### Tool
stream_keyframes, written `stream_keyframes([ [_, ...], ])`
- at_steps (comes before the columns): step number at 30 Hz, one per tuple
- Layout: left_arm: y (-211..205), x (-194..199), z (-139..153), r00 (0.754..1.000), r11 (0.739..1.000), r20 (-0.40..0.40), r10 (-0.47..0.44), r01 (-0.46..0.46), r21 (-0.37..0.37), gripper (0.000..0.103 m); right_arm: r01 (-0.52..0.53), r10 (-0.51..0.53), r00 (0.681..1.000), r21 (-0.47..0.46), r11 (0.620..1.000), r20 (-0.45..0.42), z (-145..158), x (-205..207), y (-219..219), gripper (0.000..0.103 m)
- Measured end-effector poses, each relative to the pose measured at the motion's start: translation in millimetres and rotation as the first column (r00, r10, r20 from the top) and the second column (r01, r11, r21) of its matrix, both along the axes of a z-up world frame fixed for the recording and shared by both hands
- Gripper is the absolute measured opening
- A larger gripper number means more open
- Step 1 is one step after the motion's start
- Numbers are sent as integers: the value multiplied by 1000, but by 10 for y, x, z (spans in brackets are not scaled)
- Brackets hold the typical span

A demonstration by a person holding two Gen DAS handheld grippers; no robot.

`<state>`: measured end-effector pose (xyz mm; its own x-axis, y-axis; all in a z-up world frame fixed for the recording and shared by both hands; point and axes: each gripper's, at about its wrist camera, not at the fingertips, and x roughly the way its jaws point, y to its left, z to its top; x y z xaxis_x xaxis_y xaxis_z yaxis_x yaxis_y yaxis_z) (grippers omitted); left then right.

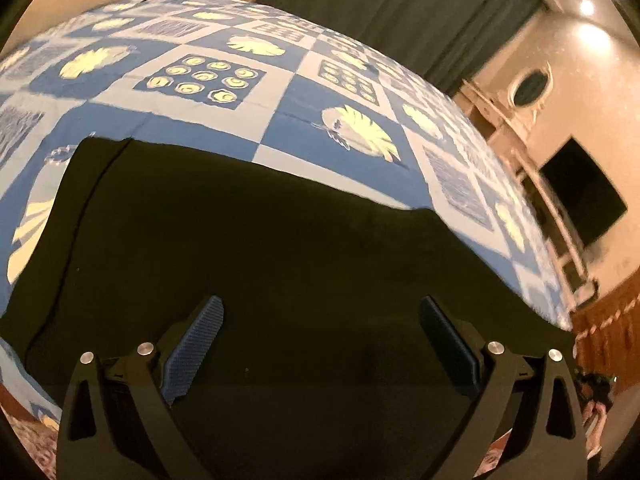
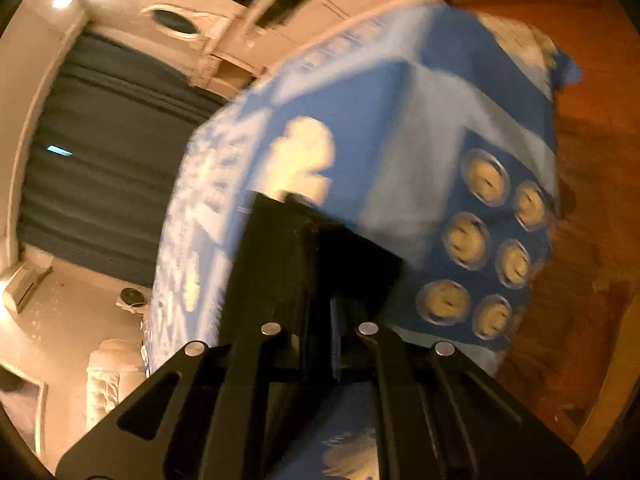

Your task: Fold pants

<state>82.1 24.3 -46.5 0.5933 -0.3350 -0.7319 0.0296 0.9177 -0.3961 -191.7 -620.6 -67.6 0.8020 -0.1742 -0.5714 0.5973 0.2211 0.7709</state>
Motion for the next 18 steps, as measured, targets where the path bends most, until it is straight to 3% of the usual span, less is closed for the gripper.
stream_keyframes([
  [4, -102, 36, -28, 998, 995, -8, -55, 55, 84, 97, 33, -35, 998, 58, 998, 45, -236, -106, -63, 7],
  [7, -72, 67, -68, 998, 996, -24, -59, 61, 71, 97, 38, -40, 999, 41, 998, 31, -222, -153, -105, 9],
  [12, -102, 133, -119, 995, 990, -34, -91, 94, 106, 97, 79, -80, 997, -12, 997, -18, -129, -414, -256, 48],
  [16, -127, 91, -126, 994, 985, -17, -112, 113, 131, 97, 77, -78, 996, 18, 997, 35, -202, -539, -424, 66],
  [18, -80, 81, -123, 996, 991, -3, -91, 90, 94, 97, 60, -66, 994, 63, 996, 88, -283, -528, -484, 66],
])
